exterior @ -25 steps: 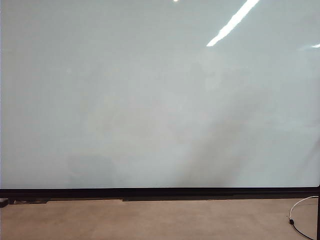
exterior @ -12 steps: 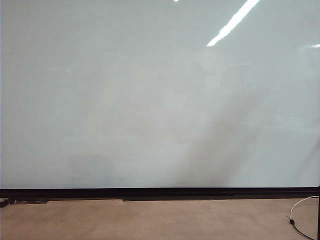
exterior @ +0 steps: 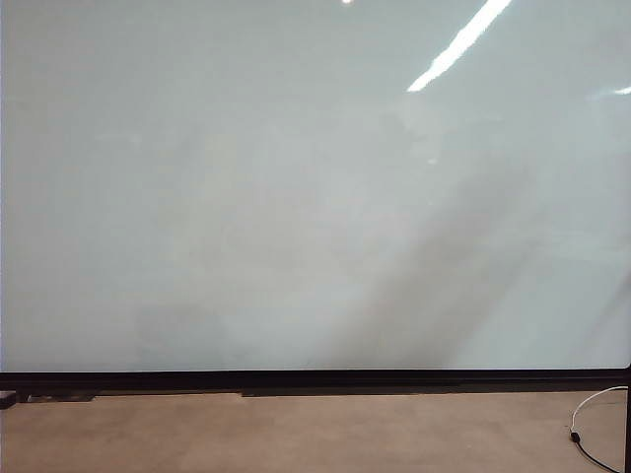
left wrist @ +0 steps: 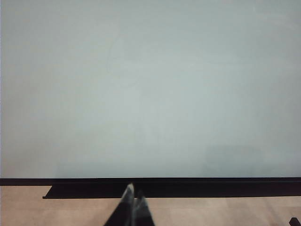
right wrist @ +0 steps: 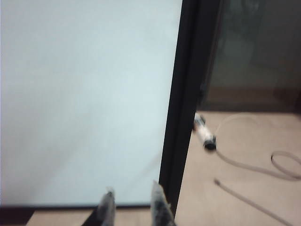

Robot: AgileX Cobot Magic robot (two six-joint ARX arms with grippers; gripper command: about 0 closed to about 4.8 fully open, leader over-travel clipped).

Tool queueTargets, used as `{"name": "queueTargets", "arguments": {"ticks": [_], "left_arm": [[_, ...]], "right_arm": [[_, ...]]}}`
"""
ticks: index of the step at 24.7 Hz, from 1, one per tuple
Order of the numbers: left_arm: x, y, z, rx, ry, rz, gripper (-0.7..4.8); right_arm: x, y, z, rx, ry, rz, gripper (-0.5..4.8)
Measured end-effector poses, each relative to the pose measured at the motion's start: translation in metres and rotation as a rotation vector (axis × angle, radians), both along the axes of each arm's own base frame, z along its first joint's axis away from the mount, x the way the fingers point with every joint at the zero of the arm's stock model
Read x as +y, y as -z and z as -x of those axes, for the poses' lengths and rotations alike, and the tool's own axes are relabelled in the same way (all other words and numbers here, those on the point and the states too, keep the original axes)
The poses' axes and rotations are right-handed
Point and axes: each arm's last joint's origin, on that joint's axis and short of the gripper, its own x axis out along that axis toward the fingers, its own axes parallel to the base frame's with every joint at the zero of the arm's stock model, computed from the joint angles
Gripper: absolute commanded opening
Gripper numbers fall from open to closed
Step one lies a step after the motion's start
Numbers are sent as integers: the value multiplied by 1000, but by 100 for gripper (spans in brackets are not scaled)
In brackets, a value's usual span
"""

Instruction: Pick up the pen on the shelf to the right of the whiteboard and draw a check mark.

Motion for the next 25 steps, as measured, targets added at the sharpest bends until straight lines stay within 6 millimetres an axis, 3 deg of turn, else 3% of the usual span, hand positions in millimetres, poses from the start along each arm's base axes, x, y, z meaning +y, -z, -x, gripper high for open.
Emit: {"name": "queueTargets", "arguments": {"ticks": [4, 8, 13, 25], "left_arm": [[0, 0, 0, 0, 0, 0, -4], [0, 0, 0, 0, 0, 0, -5], [0, 0, 0, 0, 0, 0, -5], [0, 0, 0, -1, 0, 0, -4]], "right_arm": [[-2, -5, -11, -66, -1, 11, 129], [-3, -3, -18, -58, -5, 7, 171], [-14, 1, -27, -44, -21, 12, 172], [-26, 5, -34, -52, -24, 23, 192]]}}
